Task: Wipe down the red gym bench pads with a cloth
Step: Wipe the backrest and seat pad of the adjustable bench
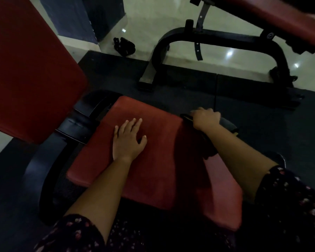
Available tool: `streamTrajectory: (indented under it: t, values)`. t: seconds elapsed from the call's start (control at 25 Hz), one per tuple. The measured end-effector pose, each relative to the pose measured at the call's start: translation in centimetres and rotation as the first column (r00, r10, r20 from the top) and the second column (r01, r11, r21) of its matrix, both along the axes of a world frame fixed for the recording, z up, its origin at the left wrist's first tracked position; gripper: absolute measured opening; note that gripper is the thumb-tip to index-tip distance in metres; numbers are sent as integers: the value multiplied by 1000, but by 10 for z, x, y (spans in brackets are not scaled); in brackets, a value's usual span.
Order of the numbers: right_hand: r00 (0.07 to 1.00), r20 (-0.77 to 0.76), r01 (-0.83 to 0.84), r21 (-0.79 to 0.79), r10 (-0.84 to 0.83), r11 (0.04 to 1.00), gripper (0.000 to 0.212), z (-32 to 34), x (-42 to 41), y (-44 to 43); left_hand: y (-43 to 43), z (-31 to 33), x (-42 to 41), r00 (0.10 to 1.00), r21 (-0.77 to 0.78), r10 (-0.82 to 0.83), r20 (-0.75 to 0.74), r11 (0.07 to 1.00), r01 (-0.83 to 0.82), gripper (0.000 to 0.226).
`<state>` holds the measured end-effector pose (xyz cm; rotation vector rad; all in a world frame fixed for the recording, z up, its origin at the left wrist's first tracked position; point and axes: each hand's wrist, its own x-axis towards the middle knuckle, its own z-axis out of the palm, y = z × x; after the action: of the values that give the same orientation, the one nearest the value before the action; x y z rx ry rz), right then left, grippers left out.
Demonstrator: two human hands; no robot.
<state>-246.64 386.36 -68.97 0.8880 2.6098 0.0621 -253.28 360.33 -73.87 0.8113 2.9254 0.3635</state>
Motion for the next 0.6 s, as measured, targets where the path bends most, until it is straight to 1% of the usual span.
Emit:
streamTrajectory:
  t: [0.08,0.16,0.2,0.24,0.28,0.36,0.4,0.44,0.52,0.6]
  values:
    - [995,-74,-61,51,65,997,38,-4,2,-12,22,4,8,996,-15,-81,42,997,81,66]
    - [983,-103,-149,7,148,989,43,-2,0,-13,56,9,27,975,-58,-216,58,974,220,69]
    - [988,-75,-137,-38,134,990,48,4,7,-5,71,9,41,954,-89,-295,55,950,299,72]
    - [996,-25,-83,-82,81,993,53,9,21,8,81,7,54,938,-101,-343,54,932,347,74]
    - [1000,24,0,-110,3,994,57,15,38,22,86,5,63,936,-102,-349,53,930,352,77]
    - [983,128,147,-104,-133,984,57,19,76,48,89,-1,68,948,-83,-318,32,944,320,80]
    - [978,143,162,-79,-150,984,55,17,89,54,89,-2,67,949,-78,-313,25,946,314,81]
    - [984,126,134,-42,-128,990,51,15,93,53,89,-4,65,951,-75,-308,11,949,307,80]
    - [998,62,9,28,-10,1000,47,7,80,46,90,-5,62,949,-74,-313,-37,948,309,80]
    - [995,9,-101,34,101,994,44,5,70,37,90,-6,59,939,-70,-342,-46,938,338,78]
